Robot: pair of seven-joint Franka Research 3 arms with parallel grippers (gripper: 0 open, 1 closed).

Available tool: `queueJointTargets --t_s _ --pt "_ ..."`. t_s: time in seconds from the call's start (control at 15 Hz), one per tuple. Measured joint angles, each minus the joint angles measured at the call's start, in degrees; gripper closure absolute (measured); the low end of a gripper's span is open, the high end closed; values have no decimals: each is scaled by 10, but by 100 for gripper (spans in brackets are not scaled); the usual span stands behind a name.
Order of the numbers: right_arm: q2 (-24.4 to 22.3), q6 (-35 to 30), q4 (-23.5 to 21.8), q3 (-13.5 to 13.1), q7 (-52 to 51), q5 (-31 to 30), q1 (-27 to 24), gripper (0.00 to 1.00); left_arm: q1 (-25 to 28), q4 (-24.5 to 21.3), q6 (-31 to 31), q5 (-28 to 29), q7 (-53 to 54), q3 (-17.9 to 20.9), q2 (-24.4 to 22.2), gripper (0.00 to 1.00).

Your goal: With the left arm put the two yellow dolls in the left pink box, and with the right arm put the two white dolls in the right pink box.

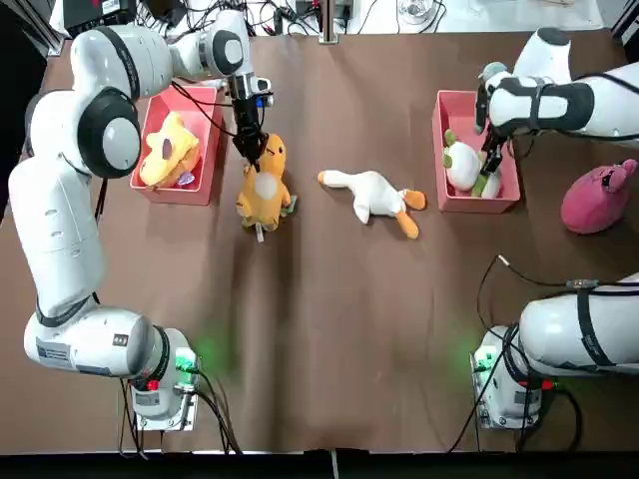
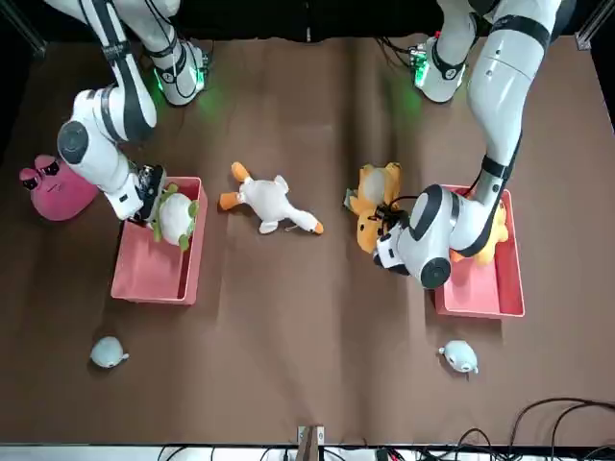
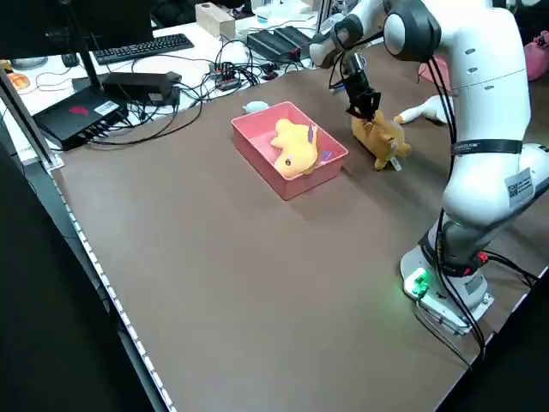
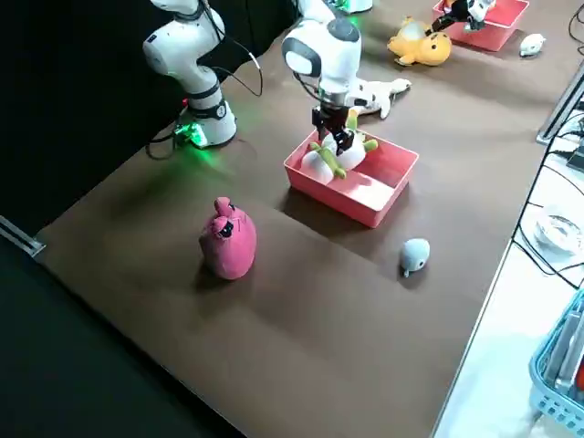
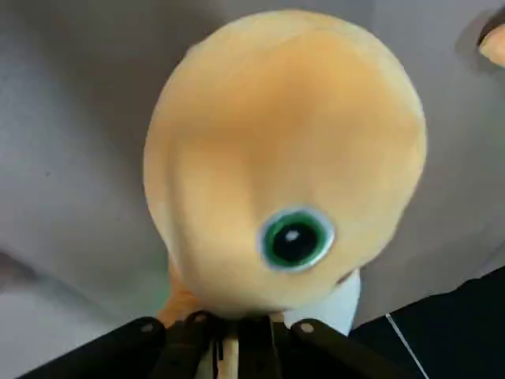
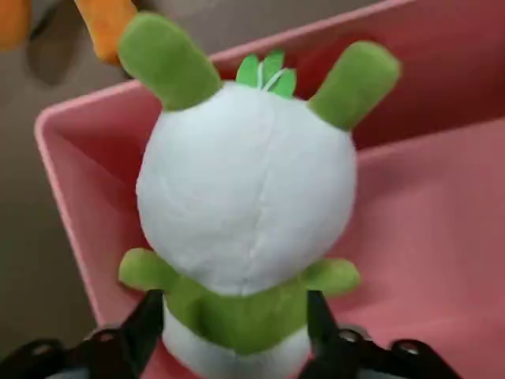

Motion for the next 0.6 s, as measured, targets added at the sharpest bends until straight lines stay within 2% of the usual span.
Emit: queueJointTargets --t_s 0.13,0.27,0.4,0.6 --pt "-14 -89 56 2 19 1 1 0 4 4 -19 0 -13 1 -6 92" --pt "-24 -149 98 7 39 4 9 0 6 17 -53 0 -26 3 -13 92" --pt "-25 -162 106 11 80 6 44 0 14 36 -93 0 -32 3 -22 92" --pt "-20 -151 98 16 198 7 129 0 35 58 -132 0 -31 2 -29 92"
